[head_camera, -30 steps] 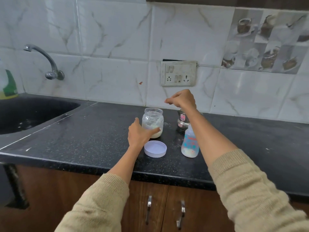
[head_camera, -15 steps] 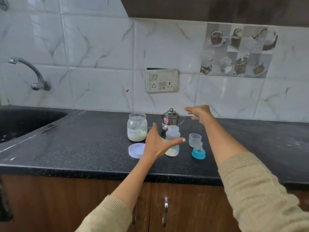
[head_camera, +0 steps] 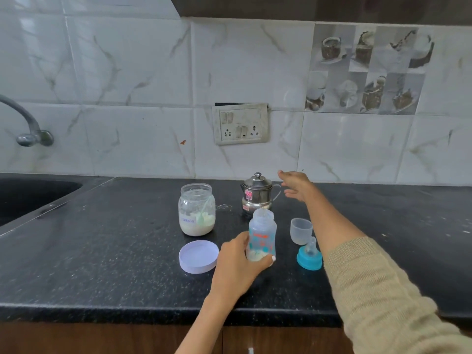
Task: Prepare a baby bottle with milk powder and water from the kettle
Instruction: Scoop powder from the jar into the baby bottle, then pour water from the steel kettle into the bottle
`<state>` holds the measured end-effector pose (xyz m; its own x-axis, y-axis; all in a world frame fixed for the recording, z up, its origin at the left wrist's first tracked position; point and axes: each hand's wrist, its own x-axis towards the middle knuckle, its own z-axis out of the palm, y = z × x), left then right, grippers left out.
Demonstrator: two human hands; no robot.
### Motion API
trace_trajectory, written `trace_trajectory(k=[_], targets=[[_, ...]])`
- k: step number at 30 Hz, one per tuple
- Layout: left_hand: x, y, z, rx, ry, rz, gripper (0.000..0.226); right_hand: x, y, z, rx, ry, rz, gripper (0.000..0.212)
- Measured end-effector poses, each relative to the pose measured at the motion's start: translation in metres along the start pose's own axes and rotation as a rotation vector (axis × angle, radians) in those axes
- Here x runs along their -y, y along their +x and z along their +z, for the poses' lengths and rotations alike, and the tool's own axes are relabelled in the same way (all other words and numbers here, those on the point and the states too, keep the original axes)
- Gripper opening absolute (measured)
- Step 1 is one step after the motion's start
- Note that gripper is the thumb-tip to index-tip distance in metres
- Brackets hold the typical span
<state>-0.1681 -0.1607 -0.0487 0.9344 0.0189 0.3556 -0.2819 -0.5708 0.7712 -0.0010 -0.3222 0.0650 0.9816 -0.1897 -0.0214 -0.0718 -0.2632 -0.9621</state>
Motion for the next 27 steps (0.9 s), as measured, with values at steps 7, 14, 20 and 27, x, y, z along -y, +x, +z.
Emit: trace_trajectory(k=[7, 14, 20, 27], targets=[[0.000, 0.000, 0.001, -0.001, -0.014, 0.031, 0.053, -0.008, 0.041, 0.011, 0.141, 0.003, 0.026, 0.036], [0.001, -0.001, 0.001, -0.002, -0.018, 0.044, 0.048, -0.013, 0.049, 0.004, 0.270, 0.089, 0.097, 0.038], [-0.001, -0.001, 0.002, 0.004, -0.026, 0.024, 0.053, -0.012, 0.048, -0.001, 0.323, 0.122, 0.144, 0.038], [0.000, 0.000, 0.001, 0.014, -0.042, 0.016, 0.051, -0.008, 0.047, -0.003, 0.350, 0.136, 0.204, 0.038]])
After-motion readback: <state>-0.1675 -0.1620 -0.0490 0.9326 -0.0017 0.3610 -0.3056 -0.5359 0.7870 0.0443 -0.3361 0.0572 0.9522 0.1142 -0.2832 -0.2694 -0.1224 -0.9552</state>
